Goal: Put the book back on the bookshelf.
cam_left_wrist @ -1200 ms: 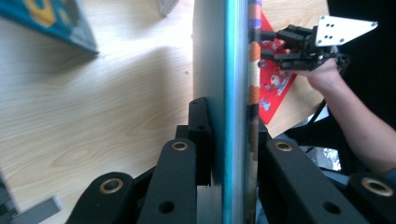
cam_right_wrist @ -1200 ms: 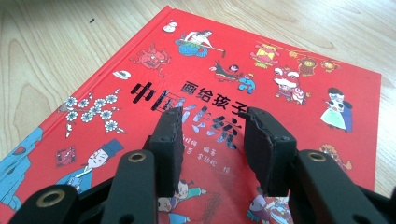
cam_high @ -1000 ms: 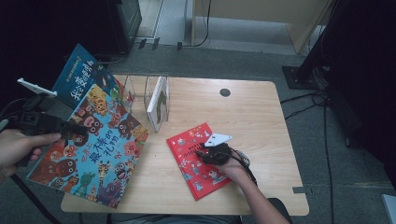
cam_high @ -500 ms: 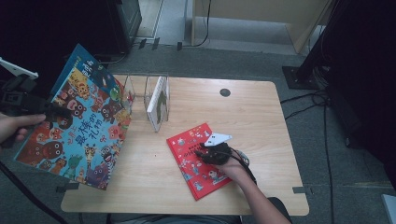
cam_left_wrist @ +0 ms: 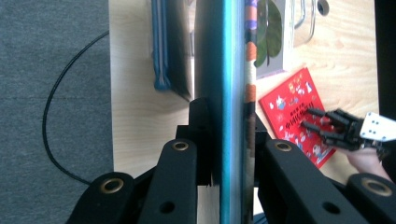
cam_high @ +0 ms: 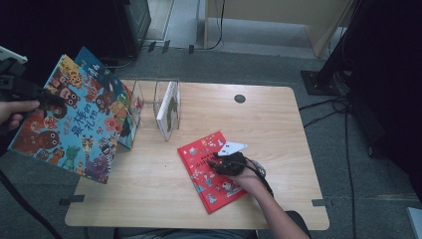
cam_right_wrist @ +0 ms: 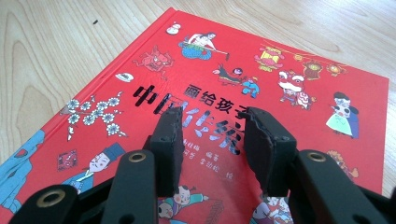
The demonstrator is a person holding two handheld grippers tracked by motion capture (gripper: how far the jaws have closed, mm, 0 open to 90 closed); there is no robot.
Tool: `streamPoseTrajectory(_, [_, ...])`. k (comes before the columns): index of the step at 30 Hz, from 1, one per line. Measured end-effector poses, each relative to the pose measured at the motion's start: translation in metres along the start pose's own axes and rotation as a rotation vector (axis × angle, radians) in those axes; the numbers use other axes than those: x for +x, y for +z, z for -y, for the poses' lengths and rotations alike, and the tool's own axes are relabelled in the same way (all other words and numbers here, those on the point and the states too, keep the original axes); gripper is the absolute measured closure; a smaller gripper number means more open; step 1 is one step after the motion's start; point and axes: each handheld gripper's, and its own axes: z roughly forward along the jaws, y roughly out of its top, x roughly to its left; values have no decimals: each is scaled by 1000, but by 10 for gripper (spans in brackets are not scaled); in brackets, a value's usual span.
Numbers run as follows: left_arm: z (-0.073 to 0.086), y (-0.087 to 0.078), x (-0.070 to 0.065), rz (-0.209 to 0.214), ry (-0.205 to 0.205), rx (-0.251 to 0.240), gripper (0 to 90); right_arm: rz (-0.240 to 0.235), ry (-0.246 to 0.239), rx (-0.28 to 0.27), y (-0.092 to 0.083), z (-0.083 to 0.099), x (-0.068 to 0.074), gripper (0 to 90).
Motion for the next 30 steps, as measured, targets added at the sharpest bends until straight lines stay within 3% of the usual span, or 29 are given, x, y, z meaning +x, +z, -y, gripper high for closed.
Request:
streamPoseTrajectory(6, [-13, 7, -4, -14, 7, -10, 812, 1, -2, -1, 0, 0, 0, 579])
streamPoseTrajectory(13, [-34, 21, -1, -14, -17, -25, 813, 2, -1, -1, 0, 0, 0, 579])
streamPoseTrajectory(20, [-52, 40, -6, -26, -15, -67, 813, 2, -3, -1, 0, 0, 0, 579])
streamPoseTrajectory(30, [-69, 66, -8, -39, -11, -64, 812, 19, 10, 2, 0, 0, 2, 572])
